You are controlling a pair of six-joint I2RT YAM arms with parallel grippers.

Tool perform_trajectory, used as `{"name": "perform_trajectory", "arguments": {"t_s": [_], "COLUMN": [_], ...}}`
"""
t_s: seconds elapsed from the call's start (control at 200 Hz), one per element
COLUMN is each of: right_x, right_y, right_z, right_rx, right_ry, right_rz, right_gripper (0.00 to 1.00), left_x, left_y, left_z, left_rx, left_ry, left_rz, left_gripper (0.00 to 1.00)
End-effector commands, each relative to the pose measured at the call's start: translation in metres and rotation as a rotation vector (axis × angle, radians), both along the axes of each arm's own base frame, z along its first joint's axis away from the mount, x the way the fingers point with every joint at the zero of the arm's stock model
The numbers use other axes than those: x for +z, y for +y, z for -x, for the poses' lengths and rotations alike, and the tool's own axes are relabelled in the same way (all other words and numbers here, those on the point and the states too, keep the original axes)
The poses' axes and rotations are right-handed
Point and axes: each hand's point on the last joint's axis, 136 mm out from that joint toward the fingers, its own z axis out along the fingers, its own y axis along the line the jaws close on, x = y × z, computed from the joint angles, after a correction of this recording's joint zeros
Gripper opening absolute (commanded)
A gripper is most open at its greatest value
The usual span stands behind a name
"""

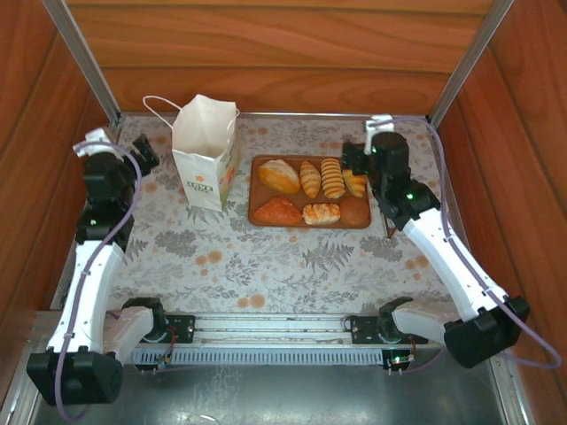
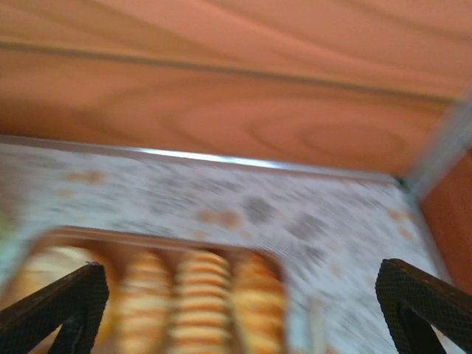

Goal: Take the fake bread out of the paper bag

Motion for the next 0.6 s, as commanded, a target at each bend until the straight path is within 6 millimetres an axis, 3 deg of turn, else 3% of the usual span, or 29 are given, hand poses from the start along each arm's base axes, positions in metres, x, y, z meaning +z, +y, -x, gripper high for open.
{"name": "perform_trajectory", "arguments": {"t_s": [0.0,0.11,0.19,0.37,0.595], "right_x": [-0.058,-0.125,-0.156,-0.173,-0.181], "right_y": [-0.058,-0.091,-0.101,-0.100,-0.084], "right_z": [0.005,0.017,0.022,0.013,0.003], "right_rx": [-0.171,-0.272,-0.271,-0.188,-0.079], "right_ry": [0.067,0.185,0.220,0.137,0.080], "right_rz": [0.055,-0.027,-0.090,-0.091,-0.119], "right_gripper": [1.00,1.00,1.00,1.00,1.00], "left_x": [-0.043,-0.095,-0.124,-0.163,-0.189], "left_y": [0.027,0.039,0.045,0.035,0.020], "left_z": [0.016,0.026,0.027,0.006,-0.016], "left_rx": [0.144,0.214,0.239,0.136,0.031], "left_ry": [0.055,0.141,0.186,0.244,0.218], "left_rz": [-0.061,-0.087,-0.131,-0.232,-0.264], "left_gripper": [1.00,1.00,1.00,1.00,1.00]}}
